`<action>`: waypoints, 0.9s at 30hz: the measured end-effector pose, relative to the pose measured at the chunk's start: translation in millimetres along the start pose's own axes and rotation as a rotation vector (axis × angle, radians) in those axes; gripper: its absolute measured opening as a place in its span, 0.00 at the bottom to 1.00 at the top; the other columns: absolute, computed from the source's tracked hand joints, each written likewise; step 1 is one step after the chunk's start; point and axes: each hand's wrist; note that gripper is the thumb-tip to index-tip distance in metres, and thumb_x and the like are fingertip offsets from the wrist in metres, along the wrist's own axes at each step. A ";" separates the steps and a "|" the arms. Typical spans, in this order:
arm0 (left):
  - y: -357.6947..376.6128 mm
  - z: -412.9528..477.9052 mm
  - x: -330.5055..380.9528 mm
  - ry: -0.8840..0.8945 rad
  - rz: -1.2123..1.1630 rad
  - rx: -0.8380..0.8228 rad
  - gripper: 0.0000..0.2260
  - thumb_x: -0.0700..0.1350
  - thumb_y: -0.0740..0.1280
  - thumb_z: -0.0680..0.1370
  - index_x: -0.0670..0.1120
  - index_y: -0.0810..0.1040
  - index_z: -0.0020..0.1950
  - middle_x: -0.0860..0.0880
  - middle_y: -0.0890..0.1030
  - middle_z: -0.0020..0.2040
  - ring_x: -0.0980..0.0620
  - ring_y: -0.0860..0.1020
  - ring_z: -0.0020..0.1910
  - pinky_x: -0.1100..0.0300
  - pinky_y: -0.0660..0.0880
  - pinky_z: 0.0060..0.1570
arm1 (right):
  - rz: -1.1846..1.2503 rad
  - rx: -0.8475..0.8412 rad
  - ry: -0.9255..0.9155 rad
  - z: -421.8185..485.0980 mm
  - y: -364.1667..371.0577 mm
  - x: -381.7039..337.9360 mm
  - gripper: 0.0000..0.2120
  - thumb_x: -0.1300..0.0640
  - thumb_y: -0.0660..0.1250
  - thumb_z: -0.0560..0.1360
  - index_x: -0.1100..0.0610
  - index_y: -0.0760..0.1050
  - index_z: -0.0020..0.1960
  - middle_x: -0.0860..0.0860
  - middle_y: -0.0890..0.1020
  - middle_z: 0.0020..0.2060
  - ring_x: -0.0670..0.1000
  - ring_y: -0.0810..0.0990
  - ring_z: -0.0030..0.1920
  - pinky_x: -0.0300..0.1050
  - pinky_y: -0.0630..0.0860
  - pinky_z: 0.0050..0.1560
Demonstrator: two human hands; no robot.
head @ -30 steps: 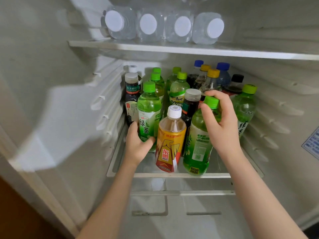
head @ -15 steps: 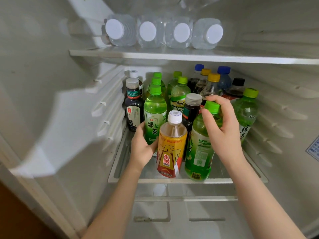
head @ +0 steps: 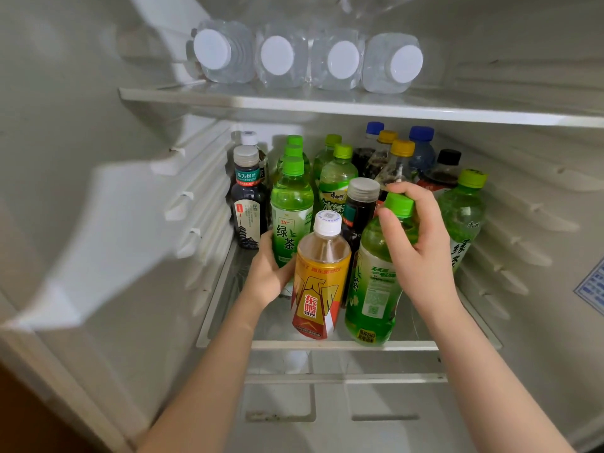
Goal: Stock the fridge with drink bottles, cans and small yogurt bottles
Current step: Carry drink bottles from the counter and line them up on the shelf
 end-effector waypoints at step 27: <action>3.2 -10.8 11.3 0.088 0.078 0.115 0.31 0.46 0.74 0.72 0.50 0.64 0.71 0.57 0.74 0.60 0.59 0.72 0.58 0.82 0.69 0.44 | 0.000 -0.001 0.037 -1.6 -1.1 -2.8 0.12 0.54 0.61 0.77 0.46 0.69 0.60 0.36 0.74 0.54 0.48 0.77 0.57 0.57 0.74 0.58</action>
Point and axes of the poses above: each hand's wrist, its own z-axis towards the middle knuckle, its own y-axis out of the palm, x = y × z
